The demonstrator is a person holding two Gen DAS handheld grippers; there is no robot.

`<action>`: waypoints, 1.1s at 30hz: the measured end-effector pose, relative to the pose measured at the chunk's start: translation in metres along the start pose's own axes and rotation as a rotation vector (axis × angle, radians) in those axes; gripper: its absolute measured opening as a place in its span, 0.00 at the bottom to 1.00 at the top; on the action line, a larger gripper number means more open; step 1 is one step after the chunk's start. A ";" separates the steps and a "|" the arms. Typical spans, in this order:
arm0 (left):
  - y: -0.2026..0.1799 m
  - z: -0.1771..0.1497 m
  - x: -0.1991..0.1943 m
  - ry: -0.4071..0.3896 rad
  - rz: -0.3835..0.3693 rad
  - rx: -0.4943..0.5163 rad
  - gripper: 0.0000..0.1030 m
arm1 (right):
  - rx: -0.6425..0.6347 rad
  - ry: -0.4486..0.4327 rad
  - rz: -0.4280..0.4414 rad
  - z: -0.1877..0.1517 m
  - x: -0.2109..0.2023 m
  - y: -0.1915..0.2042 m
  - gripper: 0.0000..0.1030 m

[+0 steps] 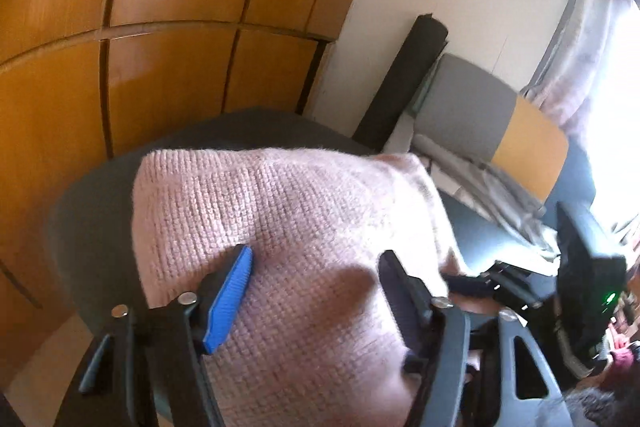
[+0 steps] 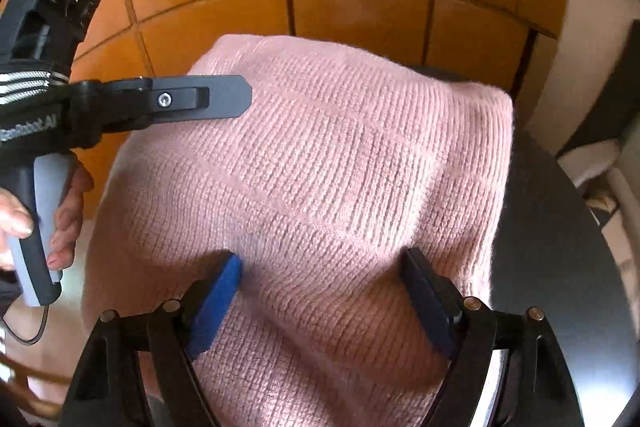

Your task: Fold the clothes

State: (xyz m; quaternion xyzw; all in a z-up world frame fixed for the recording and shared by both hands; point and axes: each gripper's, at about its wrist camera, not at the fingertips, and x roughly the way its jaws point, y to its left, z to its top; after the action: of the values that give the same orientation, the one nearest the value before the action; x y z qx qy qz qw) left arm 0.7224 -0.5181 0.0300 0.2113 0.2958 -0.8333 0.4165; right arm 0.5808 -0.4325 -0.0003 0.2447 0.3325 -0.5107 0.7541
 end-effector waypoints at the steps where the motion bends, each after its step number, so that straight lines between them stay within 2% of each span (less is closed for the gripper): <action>1: -0.003 0.000 -0.001 0.003 0.004 -0.004 0.62 | 0.009 -0.005 -0.002 0.001 0.001 -0.001 0.81; 4: -0.003 0.005 -0.028 -0.009 0.039 -0.045 0.66 | 0.025 0.008 -0.022 0.009 0.000 -0.001 0.81; 7: -0.008 0.003 -0.062 -0.063 0.182 -0.065 0.69 | 0.033 0.004 -0.069 0.015 -0.021 0.008 0.81; 10: -0.031 -0.026 -0.111 -0.117 0.332 -0.076 0.69 | 0.049 -0.054 -0.174 0.013 -0.061 0.023 0.81; 11: -0.039 -0.034 -0.123 -0.128 0.375 -0.073 0.69 | 0.055 -0.076 -0.216 0.013 -0.074 0.028 0.83; 12: -0.047 -0.041 -0.135 -0.143 0.409 -0.072 0.69 | 0.069 -0.103 -0.256 0.012 -0.089 0.034 0.90; 13: -0.053 -0.045 -0.147 -0.171 0.405 -0.075 0.69 | 0.084 -0.122 -0.277 0.011 -0.100 0.039 0.98; 14: -0.058 -0.048 -0.159 -0.191 0.407 -0.080 0.69 | 0.100 -0.140 -0.284 0.008 -0.109 0.043 1.00; 17: -0.071 -0.061 -0.194 -0.209 0.426 -0.060 0.69 | 0.124 -0.144 -0.295 0.009 -0.130 0.062 1.00; 21: -0.079 -0.055 -0.232 -0.263 0.382 -0.027 0.68 | 0.116 -0.124 -0.386 0.009 -0.146 0.091 1.00; 24: -0.085 -0.052 -0.260 -0.303 0.352 -0.003 0.58 | 0.121 -0.164 -0.394 0.008 -0.164 0.110 1.00; 25: -0.085 -0.052 -0.264 -0.316 0.363 0.001 0.55 | 0.122 -0.177 -0.396 0.007 -0.170 0.116 1.00; 28: -0.083 -0.051 -0.277 -0.336 0.416 0.007 0.54 | 0.126 -0.217 -0.404 0.006 -0.187 0.135 1.00; 33: -0.081 -0.051 -0.274 -0.297 0.376 -0.034 0.53 | 0.121 -0.226 -0.425 -0.002 -0.192 0.144 1.00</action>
State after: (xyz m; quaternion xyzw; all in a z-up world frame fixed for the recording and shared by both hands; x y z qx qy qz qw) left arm 0.8159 -0.2896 0.1818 0.1306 0.2006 -0.7578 0.6069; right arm 0.6655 -0.2625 0.1474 0.1554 0.2586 -0.7010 0.6462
